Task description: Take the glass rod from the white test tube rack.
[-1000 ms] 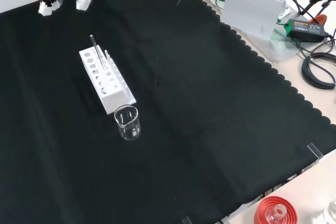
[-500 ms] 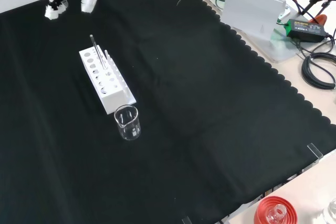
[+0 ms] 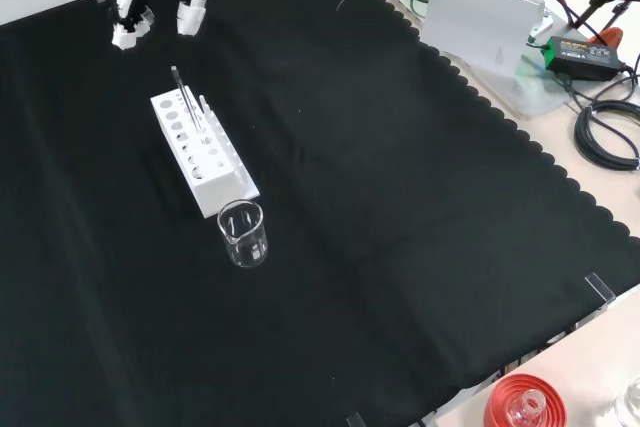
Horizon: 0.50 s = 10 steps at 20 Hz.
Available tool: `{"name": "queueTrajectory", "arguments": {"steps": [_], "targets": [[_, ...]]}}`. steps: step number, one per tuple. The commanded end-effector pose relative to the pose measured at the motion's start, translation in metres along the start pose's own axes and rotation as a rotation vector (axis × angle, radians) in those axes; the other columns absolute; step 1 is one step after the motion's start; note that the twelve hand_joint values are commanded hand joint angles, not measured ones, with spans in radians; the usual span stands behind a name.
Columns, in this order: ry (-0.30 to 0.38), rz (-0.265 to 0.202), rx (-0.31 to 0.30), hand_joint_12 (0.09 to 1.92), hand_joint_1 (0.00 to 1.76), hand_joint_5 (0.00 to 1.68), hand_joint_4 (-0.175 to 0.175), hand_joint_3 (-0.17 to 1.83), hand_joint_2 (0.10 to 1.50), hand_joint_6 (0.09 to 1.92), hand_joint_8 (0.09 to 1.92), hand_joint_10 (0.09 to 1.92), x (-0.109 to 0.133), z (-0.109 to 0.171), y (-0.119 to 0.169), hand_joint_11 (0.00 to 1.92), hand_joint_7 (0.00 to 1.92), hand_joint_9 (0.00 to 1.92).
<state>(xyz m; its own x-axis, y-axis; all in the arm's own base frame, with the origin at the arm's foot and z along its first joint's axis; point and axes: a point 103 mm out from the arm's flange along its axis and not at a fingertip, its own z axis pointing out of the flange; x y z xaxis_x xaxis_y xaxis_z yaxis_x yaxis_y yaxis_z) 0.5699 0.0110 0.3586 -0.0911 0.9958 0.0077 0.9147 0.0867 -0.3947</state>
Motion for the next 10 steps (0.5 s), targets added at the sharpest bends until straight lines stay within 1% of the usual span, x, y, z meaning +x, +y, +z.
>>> {"name": "queueTrajectory", "arguments": {"steps": [1,3,5,8,10], "targets": [[0.01,-0.015,-0.012,1.33,0.7,0.5,-0.035,-0.17,1.09,0.09,0.75,0.79,-0.0021,0.0049,-0.0032,0.62,0.61,0.79],[0.013,-0.019,-0.011,1.33,0.69,0.5,-0.035,-0.17,1.09,0.09,0.75,0.79,-0.0009,0.007,-0.0029,0.62,0.61,0.79],[0.041,-0.032,-0.022,1.33,0.67,0.5,-0.035,-0.17,1.09,0.09,0.74,0.79,-0.0055,0.0094,-0.0073,0.62,0.61,0.79],[0.017,-0.013,-0.004,1.32,0.63,0.5,-0.035,-0.17,1.1,0.09,0.74,0.78,-0.0032,0.0122,0.0008,0.63,0.62,0.8],[0.014,-0.009,-0.009,1.32,0.62,0.51,-0.035,-0.17,1.1,0.09,0.74,0.78,-0.0052,0.0131,0.0004,0.63,0.62,0.8]]}}
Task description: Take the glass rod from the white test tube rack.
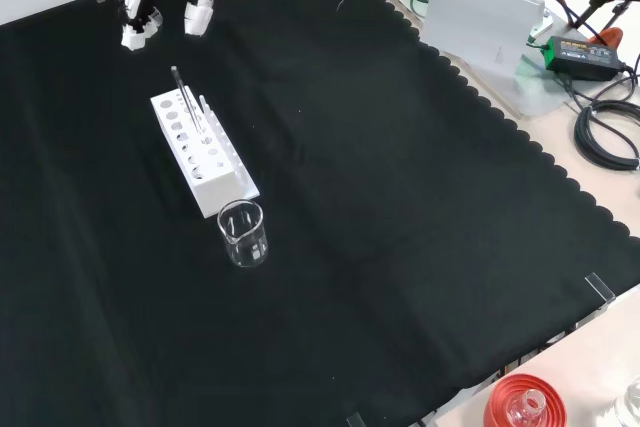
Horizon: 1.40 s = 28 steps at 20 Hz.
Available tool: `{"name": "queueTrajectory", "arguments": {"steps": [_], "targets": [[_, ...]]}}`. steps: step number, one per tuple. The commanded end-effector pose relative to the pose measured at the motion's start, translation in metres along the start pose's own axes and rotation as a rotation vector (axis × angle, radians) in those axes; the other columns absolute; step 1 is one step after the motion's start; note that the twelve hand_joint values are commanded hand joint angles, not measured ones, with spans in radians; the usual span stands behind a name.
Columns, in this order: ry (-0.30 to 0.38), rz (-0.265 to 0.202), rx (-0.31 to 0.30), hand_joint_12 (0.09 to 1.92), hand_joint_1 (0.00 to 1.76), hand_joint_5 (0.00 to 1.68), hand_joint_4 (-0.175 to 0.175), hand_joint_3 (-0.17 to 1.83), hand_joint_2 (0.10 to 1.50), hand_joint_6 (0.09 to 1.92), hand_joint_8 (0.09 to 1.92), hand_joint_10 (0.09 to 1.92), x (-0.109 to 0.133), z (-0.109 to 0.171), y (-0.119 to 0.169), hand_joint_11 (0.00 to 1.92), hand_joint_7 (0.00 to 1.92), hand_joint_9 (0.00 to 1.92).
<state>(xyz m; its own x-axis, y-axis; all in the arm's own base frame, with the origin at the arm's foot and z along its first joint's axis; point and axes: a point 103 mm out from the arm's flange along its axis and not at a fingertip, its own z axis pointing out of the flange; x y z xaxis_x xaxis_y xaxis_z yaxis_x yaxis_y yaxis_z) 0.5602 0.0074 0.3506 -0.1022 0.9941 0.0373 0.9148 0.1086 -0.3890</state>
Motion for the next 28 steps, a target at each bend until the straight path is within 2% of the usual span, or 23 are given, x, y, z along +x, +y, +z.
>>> {"name": "queueTrajectory", "arguments": {"steps": [1,7,15,28], "targets": [[-0.017,0.016,0.001,1.32,0.61,0.51,-0.035,-0.17,1.1,0.09,0.74,0.78,-0.002,0.003,0.008,0.63,0.62,0.8],[-0.037,0.012,0.005,1.32,0.61,0.53,-0.032,-0.17,1.07,0.09,0.78,0.77,0.004,0.014,0.026,0.64,0.57,0.8],[-0.044,-0.007,0.039,1.33,0.6,0.55,-0.032,-0.17,1.05,0.09,0.82,0.78,0.003,0.025,0.031,0.63,0.53,0.78],[-0.051,-0.002,0.076,1.34,0.57,0.54,-0.027,-0.17,1.02,0.09,0.85,0.83,-0.01,0.042,0.034,0.62,0.45,0.71]]}}
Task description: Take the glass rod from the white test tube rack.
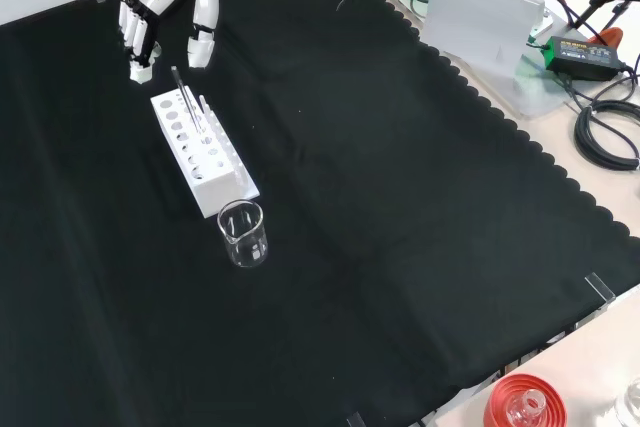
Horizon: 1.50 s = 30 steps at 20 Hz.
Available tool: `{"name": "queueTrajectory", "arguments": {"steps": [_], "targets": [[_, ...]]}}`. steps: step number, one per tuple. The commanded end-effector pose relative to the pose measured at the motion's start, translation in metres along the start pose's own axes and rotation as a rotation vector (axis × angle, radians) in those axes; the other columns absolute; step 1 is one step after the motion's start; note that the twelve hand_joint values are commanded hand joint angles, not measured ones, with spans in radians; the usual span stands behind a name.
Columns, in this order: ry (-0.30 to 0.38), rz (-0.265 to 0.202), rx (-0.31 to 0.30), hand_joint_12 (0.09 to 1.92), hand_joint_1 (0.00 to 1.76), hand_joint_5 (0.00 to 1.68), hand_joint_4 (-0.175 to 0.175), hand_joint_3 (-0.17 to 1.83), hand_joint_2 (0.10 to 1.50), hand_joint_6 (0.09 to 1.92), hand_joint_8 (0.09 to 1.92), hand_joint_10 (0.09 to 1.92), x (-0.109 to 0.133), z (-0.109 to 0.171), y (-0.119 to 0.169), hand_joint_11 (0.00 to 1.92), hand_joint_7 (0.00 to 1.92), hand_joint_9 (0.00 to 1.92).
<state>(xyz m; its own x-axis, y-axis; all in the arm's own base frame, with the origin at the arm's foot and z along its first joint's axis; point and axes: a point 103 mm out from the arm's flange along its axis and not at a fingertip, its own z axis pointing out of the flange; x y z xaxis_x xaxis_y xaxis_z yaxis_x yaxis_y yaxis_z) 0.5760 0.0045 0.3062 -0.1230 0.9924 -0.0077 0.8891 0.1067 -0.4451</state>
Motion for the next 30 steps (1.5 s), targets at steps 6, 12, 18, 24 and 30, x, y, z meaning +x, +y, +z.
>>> {"name": "queueTrajectory", "arguments": {"steps": [6,12,18,24,30], "targets": [[-0.007,-0.012,0.029,1.33,0.57,0.55,-0.029,-0.17,1.02,0.1,0.86,0.84,-0.001,0.025,0.016,0.66,0.46,0.73],[-0.046,0.021,0.074,1.29,0.61,0.56,-0.039,-0.17,1.02,0.13,0.84,0.81,-0.005,0.035,0.022,0.76,0.5,0.78],[-0.031,-0.037,0.021,1.2,0.82,0.61,-0.066,-0.17,1.03,0.44,0.76,0.68,-0.004,0.042,0.034,0.93,0.61,0.94],[-0.026,-0.064,-0.031,1.13,0.92,0.63,-0.09,-0.17,1.05,0.69,0.73,0.61,-0.002,0.046,0.04,1.06,0.71,1.06],[-0.025,-0.061,-0.061,1.03,1.03,0.74,-0.144,-0.17,1.08,0.73,0.69,0.52,-0.003,0.047,0.041,1.24,0.85,1.22]]}}
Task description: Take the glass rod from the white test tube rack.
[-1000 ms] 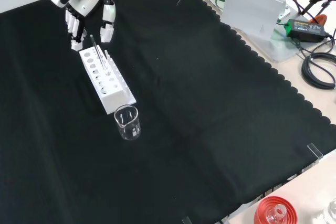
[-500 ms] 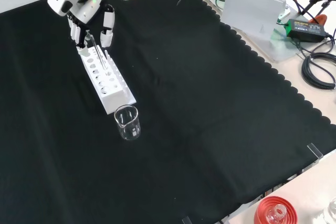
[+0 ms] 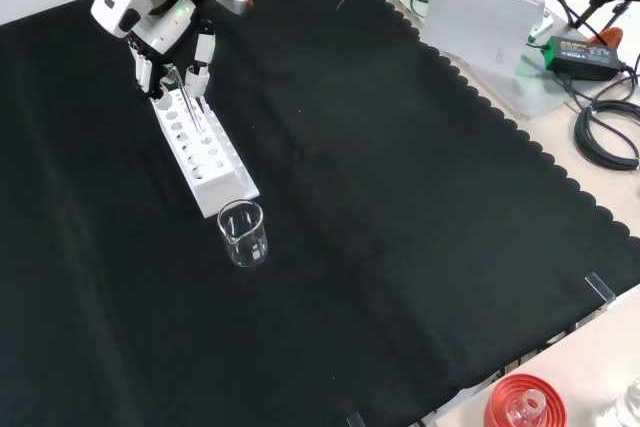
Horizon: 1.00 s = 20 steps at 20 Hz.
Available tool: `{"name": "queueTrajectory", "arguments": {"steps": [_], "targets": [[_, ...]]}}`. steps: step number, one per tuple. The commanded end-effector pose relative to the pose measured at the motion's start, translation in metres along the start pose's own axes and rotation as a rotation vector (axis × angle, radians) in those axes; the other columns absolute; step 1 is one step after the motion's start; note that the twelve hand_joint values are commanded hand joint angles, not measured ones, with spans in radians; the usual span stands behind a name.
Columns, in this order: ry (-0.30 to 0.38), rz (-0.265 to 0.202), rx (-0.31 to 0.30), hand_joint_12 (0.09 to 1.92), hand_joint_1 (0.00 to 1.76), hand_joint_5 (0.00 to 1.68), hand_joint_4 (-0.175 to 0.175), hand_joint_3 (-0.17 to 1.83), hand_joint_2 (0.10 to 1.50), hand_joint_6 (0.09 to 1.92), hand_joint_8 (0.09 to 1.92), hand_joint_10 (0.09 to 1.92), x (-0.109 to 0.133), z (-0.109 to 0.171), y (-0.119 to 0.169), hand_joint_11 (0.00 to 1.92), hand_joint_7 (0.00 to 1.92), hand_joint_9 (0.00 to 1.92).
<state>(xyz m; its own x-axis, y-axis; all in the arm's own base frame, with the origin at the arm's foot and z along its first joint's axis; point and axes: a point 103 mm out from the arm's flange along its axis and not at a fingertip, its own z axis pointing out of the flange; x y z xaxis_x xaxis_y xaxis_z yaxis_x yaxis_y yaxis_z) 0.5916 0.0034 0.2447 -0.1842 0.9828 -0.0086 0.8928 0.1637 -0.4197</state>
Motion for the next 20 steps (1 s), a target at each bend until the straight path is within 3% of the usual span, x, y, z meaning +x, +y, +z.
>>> {"name": "queueTrajectory", "arguments": {"steps": [1,3,5,6,10,14,15,16,17,18,20], "targets": [[0.0,-0.006,-0.044,0.99,1.06,0.76,-0.158,-0.17,1.08,0.73,0.68,0.49,-0.001,-0.002,-0.001,1.28,0.88,1.25],[-0.01,-0.006,-0.08,0.87,1.13,0.83,-0.172,-0.17,1.1,0.72,0.66,0.42,0.0,-0.004,-0.002,1.43,0.98,1.35],[-0.005,-0.005,-0.123,0.76,1.16,0.94,-0.175,-0.1,1.12,0.87,0.63,0.37,-0.002,-0.006,-0.007,1.54,1.12,1.44],[0.004,-0.007,-0.156,0.71,1.2,0.98,-0.152,-0.08,1.11,0.89,0.66,0.35,-0.003,-0.008,-0.011,1.54,1.17,1.47],[-0.007,-0.029,-0.261,0.65,1.3,1.13,-0.169,-0.16,1.08,0.65,0.56,0.41,0.002,-0.015,-0.014,1.54,1.35,1.6],[0.007,-0.044,-0.341,0.66,1.32,1.22,-0.175,-0.17,1.06,0.44,0.52,0.44,0.008,-0.023,-0.014,1.58,1.41,1.69],[0.001,-0.058,-0.354,0.66,1.32,1.23,-0.175,-0.17,1.06,0.41,0.52,0.45,0.006,-0.024,-0.02,1.59,1.41,1.7],[-0.02,-0.019,-0.314,0.66,1.32,1.24,-0.175,-0.17,1.06,0.38,0.53,0.45,0.006,-0.024,-0.023,1.6,1.41,1.71],[0.033,-0.002,-0.417,0.67,1.32,1.25,-0.175,-0.17,1.06,0.36,0.53,0.45,0.006,-0.028,-0.029,1.6,1.41,1.72],[0.047,0.002,-0.448,0.67,1.32,1.26,-0.175,-0.17,1.06,0.34,0.54,0.45,0.005,-0.029,-0.036,1.61,1.41,1.73],[-0.007,-0.019,-0.374,0.68,1.32,1.27,-0.175,-0.17,1.06,0.31,0.55,0.45,0.009,-0.041,-0.041,1.62,1.4,1.74]]}}
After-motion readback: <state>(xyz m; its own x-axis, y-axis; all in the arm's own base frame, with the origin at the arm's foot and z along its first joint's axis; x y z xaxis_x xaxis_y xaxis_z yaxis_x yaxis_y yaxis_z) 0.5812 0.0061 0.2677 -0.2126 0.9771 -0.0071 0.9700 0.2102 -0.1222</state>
